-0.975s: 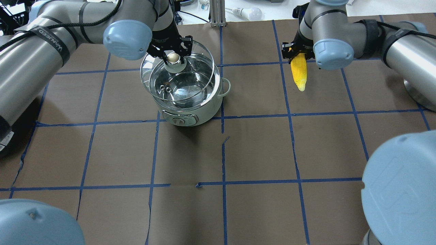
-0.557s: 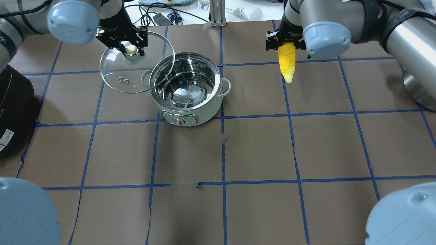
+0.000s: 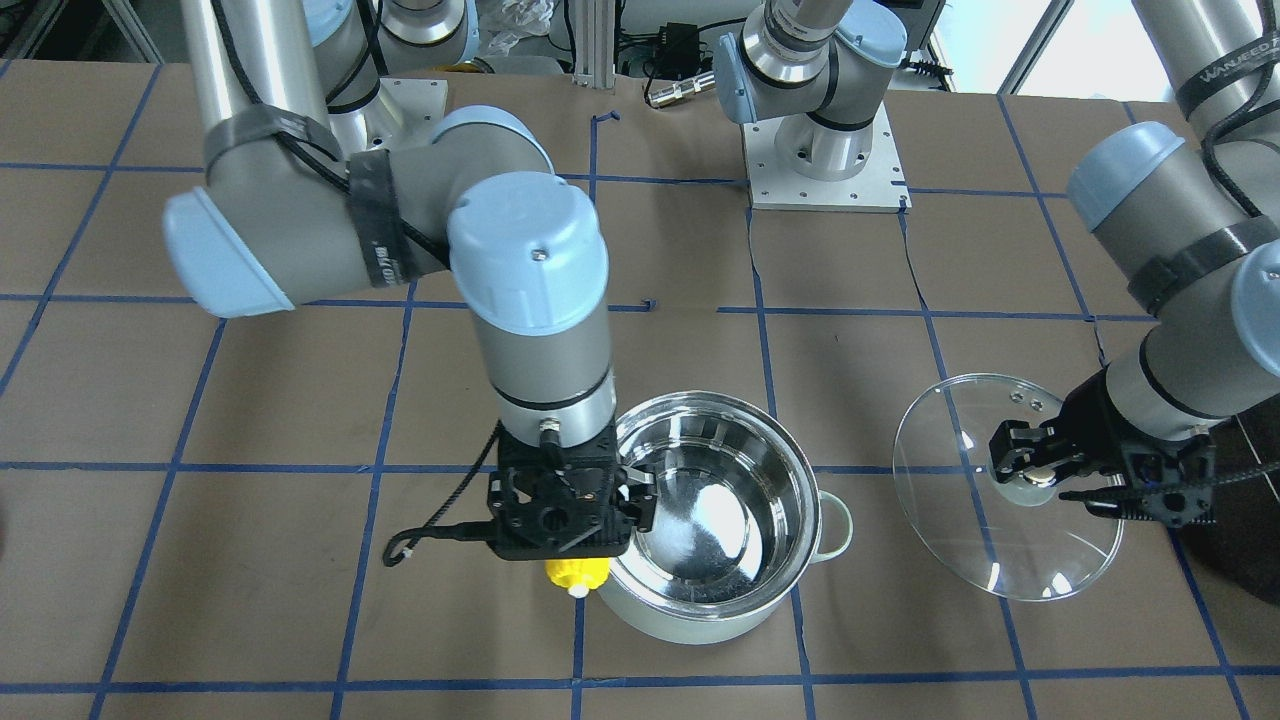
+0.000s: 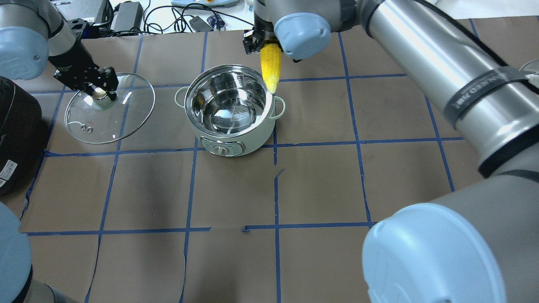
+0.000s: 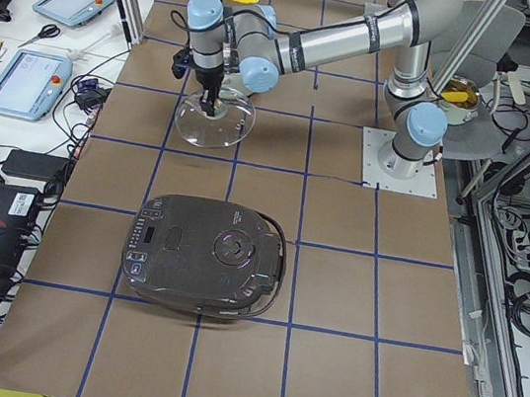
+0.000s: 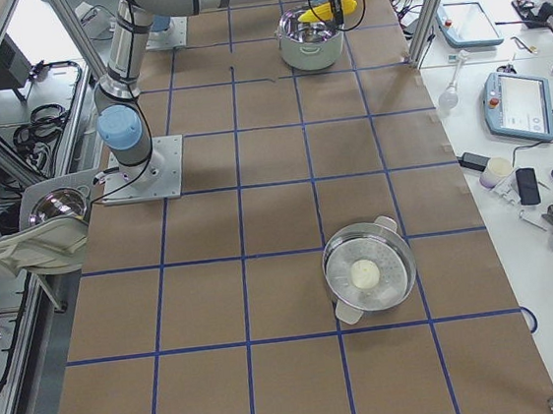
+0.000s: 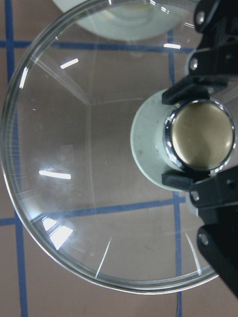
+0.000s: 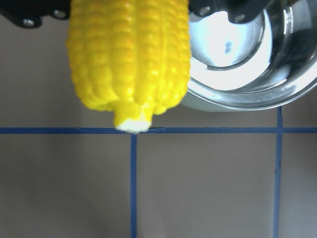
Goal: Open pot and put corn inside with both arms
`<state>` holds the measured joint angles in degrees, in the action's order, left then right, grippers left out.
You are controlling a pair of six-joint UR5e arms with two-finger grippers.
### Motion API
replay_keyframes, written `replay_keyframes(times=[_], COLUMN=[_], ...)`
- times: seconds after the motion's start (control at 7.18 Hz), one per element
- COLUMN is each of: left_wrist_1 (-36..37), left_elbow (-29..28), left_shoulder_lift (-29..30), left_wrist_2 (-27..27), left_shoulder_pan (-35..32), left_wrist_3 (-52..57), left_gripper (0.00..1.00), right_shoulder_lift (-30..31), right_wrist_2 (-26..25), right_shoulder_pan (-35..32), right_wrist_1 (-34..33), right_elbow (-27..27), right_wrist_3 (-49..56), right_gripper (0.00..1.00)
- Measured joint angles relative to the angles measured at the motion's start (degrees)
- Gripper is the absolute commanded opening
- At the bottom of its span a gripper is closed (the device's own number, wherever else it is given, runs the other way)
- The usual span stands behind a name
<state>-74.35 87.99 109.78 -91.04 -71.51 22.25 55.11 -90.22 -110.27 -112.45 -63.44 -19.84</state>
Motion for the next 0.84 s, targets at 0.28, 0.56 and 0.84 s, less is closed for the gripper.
replay_keyframes(times=[0.28, 0.56, 0.84], left_wrist_1=[8.3, 23.7, 27.9], left_elbow=[7.6, 16.5, 20.6], left_shoulder_lift=[-0.3, 0.7, 0.2], left_wrist_2=[0.3, 1.0, 2.7], left_shoulder_pan=[4.4, 6.3, 6.1], left_wrist_3=[6.5, 10.1, 10.9], left_gripper=[0.0, 0.0, 0.0], right_shoulder_lift=[-4.2, -7.4, -8.4], right_wrist_2=[0.1, 0.2, 0.1], right_shoulder_pan=[-3.3, -4.4, -5.2], right_wrist_1=[-1.0, -4.7, -6.0], right_elbow=[2.9, 3.0, 2.9], right_wrist_3=[-3.4, -4.0, -4.2], right_gripper=[0.0, 0.85, 1.0])
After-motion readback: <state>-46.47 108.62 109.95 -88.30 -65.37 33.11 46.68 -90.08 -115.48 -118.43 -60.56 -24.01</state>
